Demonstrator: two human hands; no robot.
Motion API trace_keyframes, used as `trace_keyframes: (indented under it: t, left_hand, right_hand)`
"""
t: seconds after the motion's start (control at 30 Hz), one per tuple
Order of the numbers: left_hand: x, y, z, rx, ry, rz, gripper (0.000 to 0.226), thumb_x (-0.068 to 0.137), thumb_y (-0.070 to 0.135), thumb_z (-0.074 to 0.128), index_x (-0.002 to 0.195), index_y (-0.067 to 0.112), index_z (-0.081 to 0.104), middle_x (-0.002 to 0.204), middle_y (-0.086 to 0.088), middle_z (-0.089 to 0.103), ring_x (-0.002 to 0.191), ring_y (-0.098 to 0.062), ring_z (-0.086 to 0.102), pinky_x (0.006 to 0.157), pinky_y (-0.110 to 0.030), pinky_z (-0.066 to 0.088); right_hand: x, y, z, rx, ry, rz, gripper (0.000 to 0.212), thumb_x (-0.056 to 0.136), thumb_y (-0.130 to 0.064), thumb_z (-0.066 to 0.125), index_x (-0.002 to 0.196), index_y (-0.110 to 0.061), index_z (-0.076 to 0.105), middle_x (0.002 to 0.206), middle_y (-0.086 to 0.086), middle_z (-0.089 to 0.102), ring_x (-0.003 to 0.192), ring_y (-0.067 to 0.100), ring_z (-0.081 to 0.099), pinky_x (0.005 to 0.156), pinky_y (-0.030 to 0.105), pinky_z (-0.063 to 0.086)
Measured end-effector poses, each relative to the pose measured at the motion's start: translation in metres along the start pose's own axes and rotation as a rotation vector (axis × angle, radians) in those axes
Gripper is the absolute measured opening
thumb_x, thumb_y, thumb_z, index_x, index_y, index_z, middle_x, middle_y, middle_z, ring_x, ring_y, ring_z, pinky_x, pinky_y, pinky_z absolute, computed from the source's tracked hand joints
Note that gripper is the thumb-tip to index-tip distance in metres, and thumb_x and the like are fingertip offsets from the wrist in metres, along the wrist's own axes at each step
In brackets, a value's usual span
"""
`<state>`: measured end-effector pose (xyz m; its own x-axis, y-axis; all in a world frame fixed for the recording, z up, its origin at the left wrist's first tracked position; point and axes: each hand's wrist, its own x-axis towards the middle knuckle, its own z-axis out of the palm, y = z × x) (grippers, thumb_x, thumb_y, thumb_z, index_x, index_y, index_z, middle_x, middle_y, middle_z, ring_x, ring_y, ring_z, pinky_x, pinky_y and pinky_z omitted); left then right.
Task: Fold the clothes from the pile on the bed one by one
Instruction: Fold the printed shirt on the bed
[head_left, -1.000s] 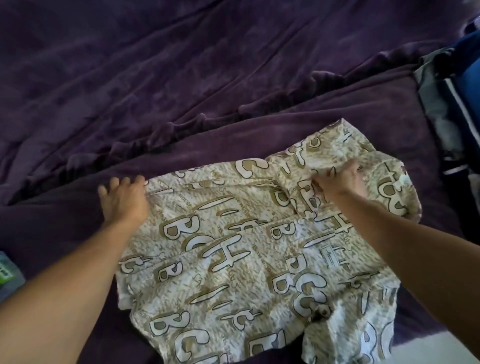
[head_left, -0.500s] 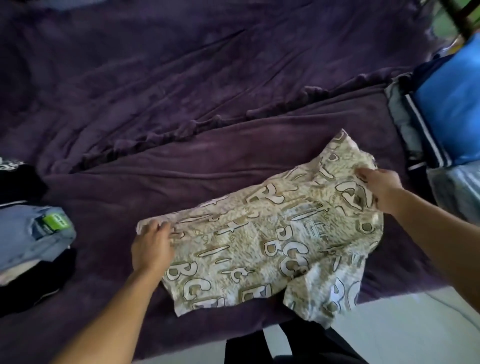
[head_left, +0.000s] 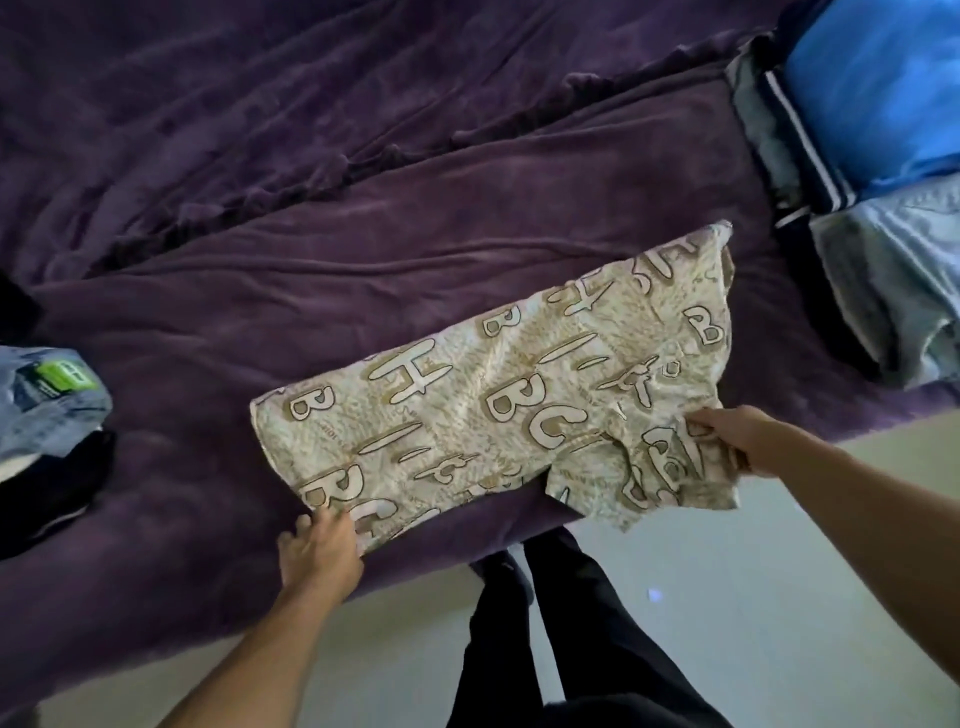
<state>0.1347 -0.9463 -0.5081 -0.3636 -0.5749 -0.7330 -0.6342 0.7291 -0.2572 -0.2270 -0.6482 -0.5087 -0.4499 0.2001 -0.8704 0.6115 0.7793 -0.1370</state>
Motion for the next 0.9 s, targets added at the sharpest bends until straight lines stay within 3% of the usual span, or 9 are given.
trace_keyframes:
  t: [0.17, 0.23, 0.4, 0.53, 0.67, 0.73, 0.8, 0.83, 0.9]
  left_hand:
    - [-0.004, 0.028, -0.008, -0.035, 0.207, 0.146, 0.035, 0.086, 0.021, 0.049, 0.121, 0.026, 0.049, 0.130, -0.003, 0.046, 0.123, -0.024, 0.042, 0.097, -0.037, 0.038]
    - [-0.001, 0.047, -0.011, -0.077, 0.212, 0.228, 0.037, 0.086, 0.019, 0.049, 0.123, 0.025, 0.048, 0.127, -0.004, 0.049, 0.119, -0.025, 0.045, 0.093, -0.037, 0.039]
    - [0.003, 0.079, -0.001, -0.122, -0.015, 0.289, 0.055, 0.086, 0.019, 0.047, 0.139, 0.027, 0.035, 0.141, -0.005, 0.038, 0.125, -0.027, 0.041, 0.099, -0.041, 0.036]
    - [0.000, 0.076, 0.005, -0.070, -0.180, 0.307, 0.063, 0.091, 0.019, 0.042, 0.148, 0.032, 0.020, 0.148, -0.004, 0.030, 0.132, -0.028, 0.036, 0.103, -0.043, 0.037]
    - [0.003, 0.072, -0.001, -0.106, -0.253, 0.322, 0.067, 0.090, 0.015, 0.042, 0.150, 0.033, 0.018, 0.155, -0.003, 0.022, 0.138, -0.028, 0.030, 0.107, -0.044, 0.036]
    - [0.008, 0.073, -0.007, -0.122, -0.278, 0.318, 0.065, 0.090, 0.017, 0.042, 0.150, 0.032, 0.021, 0.153, -0.003, 0.026, 0.137, -0.028, 0.033, 0.107, -0.043, 0.036]
    - [0.014, 0.072, -0.011, -0.156, -0.295, 0.315, 0.062, 0.090, 0.019, 0.041, 0.149, 0.031, 0.026, 0.152, -0.004, 0.030, 0.135, -0.029, 0.037, 0.107, -0.042, 0.037]
    - [0.016, 0.071, -0.012, -0.176, -0.304, 0.313, 0.061, 0.089, 0.020, 0.041, 0.148, 0.031, 0.028, 0.151, -0.005, 0.032, 0.134, -0.029, 0.039, 0.106, -0.042, 0.038]
    - [0.019, 0.066, -0.011, -0.208, -0.304, 0.301, 0.060, 0.089, 0.022, 0.042, 0.147, 0.030, 0.031, 0.150, -0.005, 0.034, 0.131, -0.029, 0.042, 0.104, -0.042, 0.040]
  right_hand:
    - [-0.022, 0.026, 0.020, 0.161, -0.074, -0.032, 0.042, 0.071, -0.041, 0.082, 0.085, -0.006, 0.063, 0.064, 0.005, 0.059, 0.050, 0.019, 0.057, 0.055, 0.026, 0.049]
    - [-0.027, 0.033, 0.027, 0.245, -0.199, 0.009, 0.047, 0.064, -0.044, 0.086, 0.088, -0.008, 0.067, 0.065, 0.004, 0.065, 0.057, 0.019, 0.064, 0.063, 0.030, 0.056]
    - [-0.037, 0.059, 0.045, 0.265, -0.373, 0.097, 0.018, 0.080, -0.030, 0.074, 0.079, -0.021, 0.058, 0.058, -0.004, 0.061, 0.055, 0.009, 0.049, 0.053, 0.021, 0.032]
    - [-0.045, 0.068, 0.025, 0.482, -0.390, 0.175, 0.012, 0.087, -0.022, 0.064, 0.082, -0.015, 0.056, 0.054, 0.001, 0.061, 0.042, 0.013, 0.055, 0.049, 0.024, 0.048]
    - [-0.048, 0.033, 0.005, 0.683, -0.396, 0.153, 0.015, 0.091, -0.024, 0.059, 0.084, -0.011, 0.056, 0.058, 0.006, 0.061, 0.039, 0.015, 0.053, 0.038, 0.022, 0.047]
    - [-0.051, -0.004, 0.005, 0.957, -0.464, 0.110, 0.013, 0.094, -0.023, 0.056, 0.094, -0.011, 0.058, 0.069, 0.008, 0.066, 0.047, 0.019, 0.063, 0.044, 0.024, 0.051]
    - [-0.055, -0.039, 0.012, 1.136, -0.559, 0.027, 0.028, 0.096, -0.030, 0.054, 0.102, -0.002, 0.058, 0.085, 0.016, 0.071, 0.065, 0.024, 0.071, 0.066, 0.018, 0.054]
    - [-0.055, -0.055, 0.017, 1.115, -0.574, -0.025, 0.038, 0.094, -0.034, 0.055, 0.107, 0.002, 0.054, 0.097, 0.019, 0.070, 0.079, 0.026, 0.073, 0.076, 0.022, 0.055]
    - [-0.054, -0.078, 0.032, 0.935, -0.546, -0.128, 0.043, 0.093, -0.035, 0.057, 0.115, 0.001, 0.048, 0.115, 0.018, 0.065, 0.098, 0.027, 0.070, 0.077, 0.032, 0.058]
